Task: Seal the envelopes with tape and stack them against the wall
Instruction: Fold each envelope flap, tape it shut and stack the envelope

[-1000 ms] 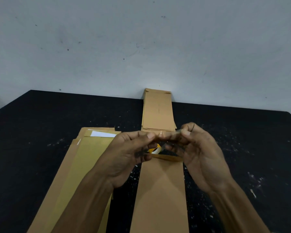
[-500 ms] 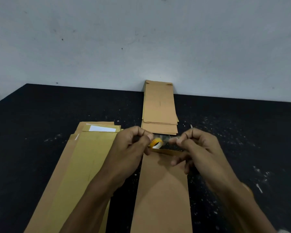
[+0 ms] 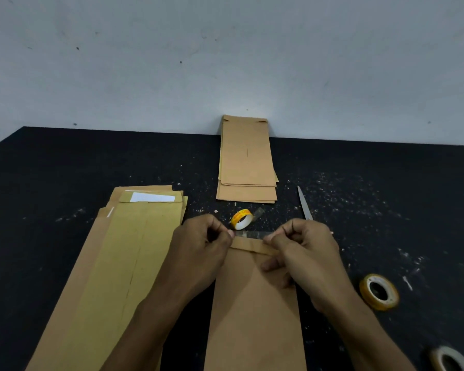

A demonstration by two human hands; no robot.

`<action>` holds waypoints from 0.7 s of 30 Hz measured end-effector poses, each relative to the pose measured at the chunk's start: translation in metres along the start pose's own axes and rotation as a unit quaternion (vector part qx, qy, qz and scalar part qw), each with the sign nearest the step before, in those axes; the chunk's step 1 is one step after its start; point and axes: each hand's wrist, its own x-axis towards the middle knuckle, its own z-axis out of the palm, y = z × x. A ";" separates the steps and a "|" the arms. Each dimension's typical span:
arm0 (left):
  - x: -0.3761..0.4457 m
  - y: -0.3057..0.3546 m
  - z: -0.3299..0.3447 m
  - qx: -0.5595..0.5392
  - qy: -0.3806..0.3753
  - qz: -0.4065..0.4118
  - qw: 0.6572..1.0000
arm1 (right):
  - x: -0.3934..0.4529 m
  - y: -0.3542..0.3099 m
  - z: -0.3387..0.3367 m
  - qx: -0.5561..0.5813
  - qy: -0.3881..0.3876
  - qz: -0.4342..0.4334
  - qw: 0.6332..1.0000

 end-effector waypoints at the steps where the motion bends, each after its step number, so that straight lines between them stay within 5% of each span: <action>1: 0.000 0.000 0.000 0.010 0.006 0.003 1.000 | 0.000 0.001 0.000 -0.001 0.002 0.002 1.000; 11: -0.009 0.002 0.015 0.033 0.100 0.001 0.994 | -0.002 0.010 0.006 -0.010 0.049 -0.039 0.998; 21: -0.014 0.007 0.024 0.093 0.107 -0.009 0.990 | -0.001 0.020 0.008 -0.165 0.117 -0.128 0.971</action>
